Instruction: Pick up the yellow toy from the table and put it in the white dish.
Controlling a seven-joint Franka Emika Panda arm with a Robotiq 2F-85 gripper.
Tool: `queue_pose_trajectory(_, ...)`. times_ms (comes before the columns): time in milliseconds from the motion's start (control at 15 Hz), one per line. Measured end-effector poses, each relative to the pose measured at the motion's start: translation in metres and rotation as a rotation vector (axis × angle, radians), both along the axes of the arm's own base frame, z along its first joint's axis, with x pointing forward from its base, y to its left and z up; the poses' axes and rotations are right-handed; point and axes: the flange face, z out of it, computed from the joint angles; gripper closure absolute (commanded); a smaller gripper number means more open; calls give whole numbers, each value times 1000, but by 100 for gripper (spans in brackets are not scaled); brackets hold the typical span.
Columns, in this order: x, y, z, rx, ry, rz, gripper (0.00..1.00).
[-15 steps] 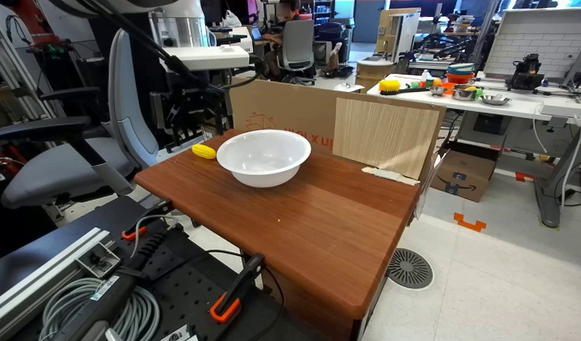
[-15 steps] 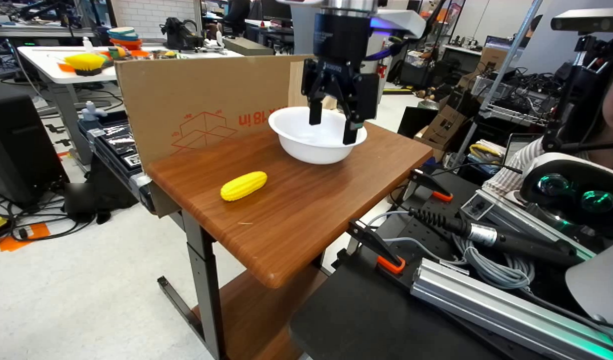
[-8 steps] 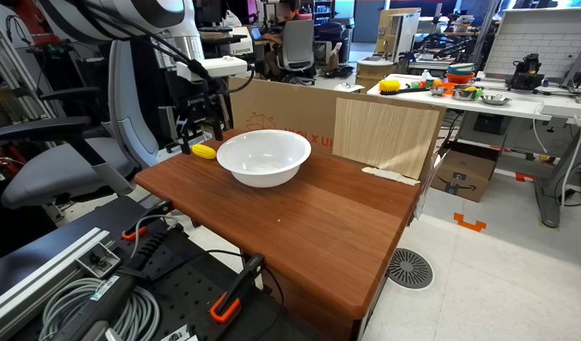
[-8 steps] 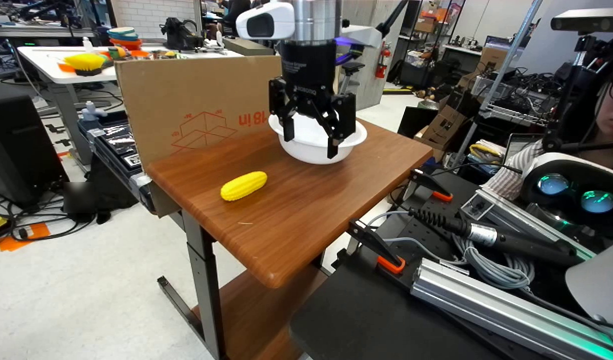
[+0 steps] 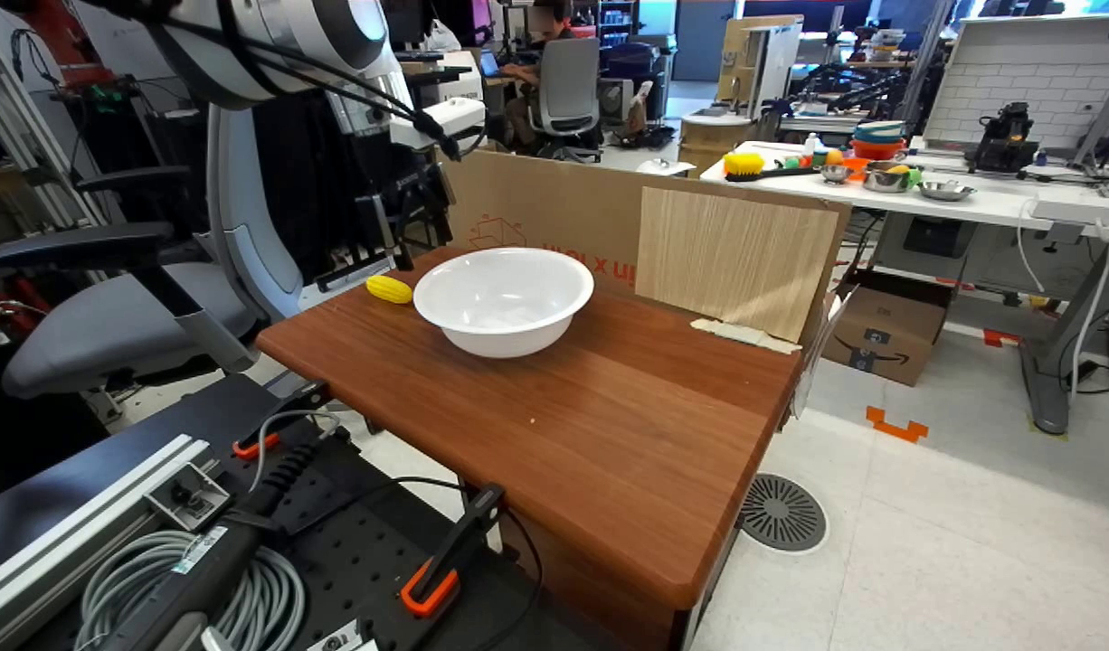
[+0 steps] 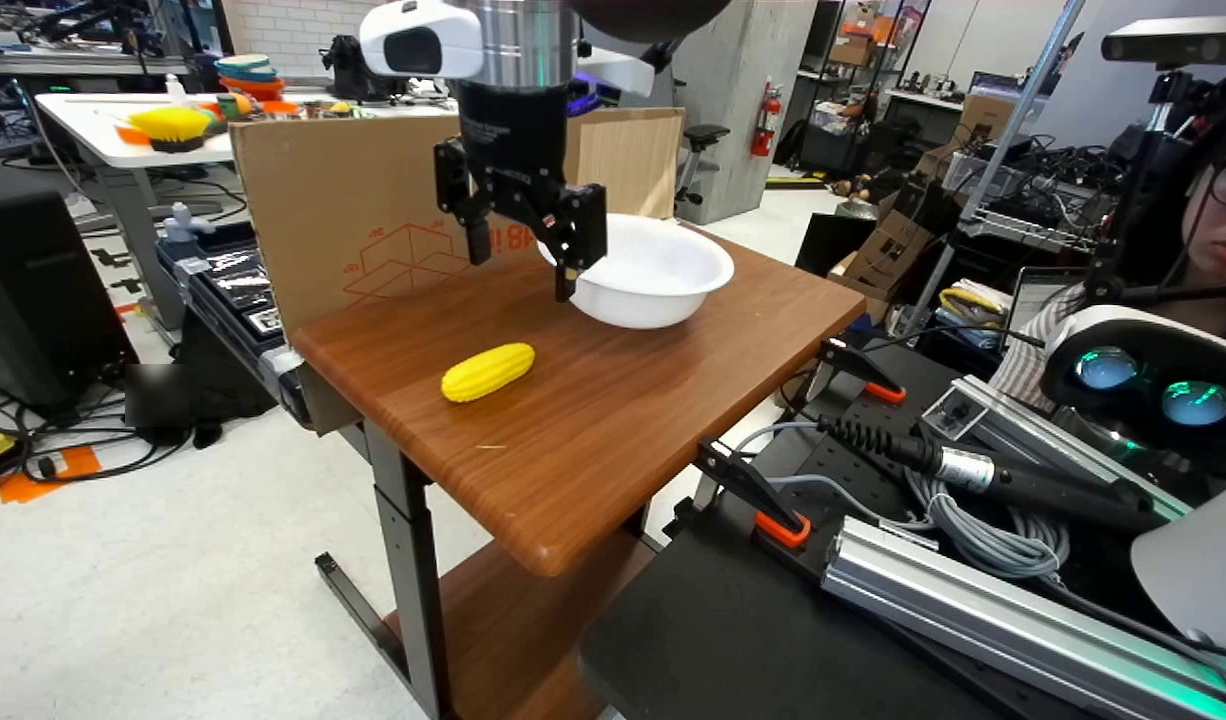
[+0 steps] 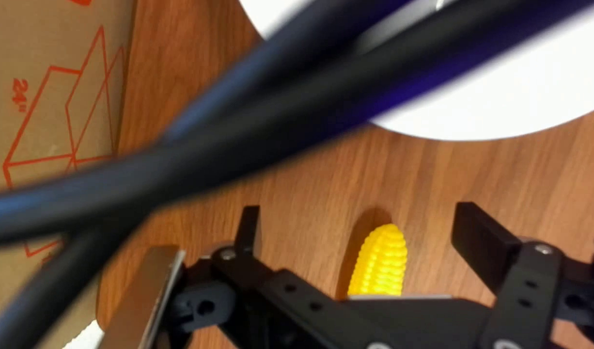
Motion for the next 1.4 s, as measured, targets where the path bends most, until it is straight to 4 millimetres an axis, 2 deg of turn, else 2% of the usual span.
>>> queue_pose_trajectory(333, -5, 25, -23, 18, 38, 37, 0)
queue_pose_trajectory(800, 17, 1, -66, 70, 118, 3, 0)
queue_pose_trajectory(1400, 29, -8, -71, 155, 166, -36, 0)
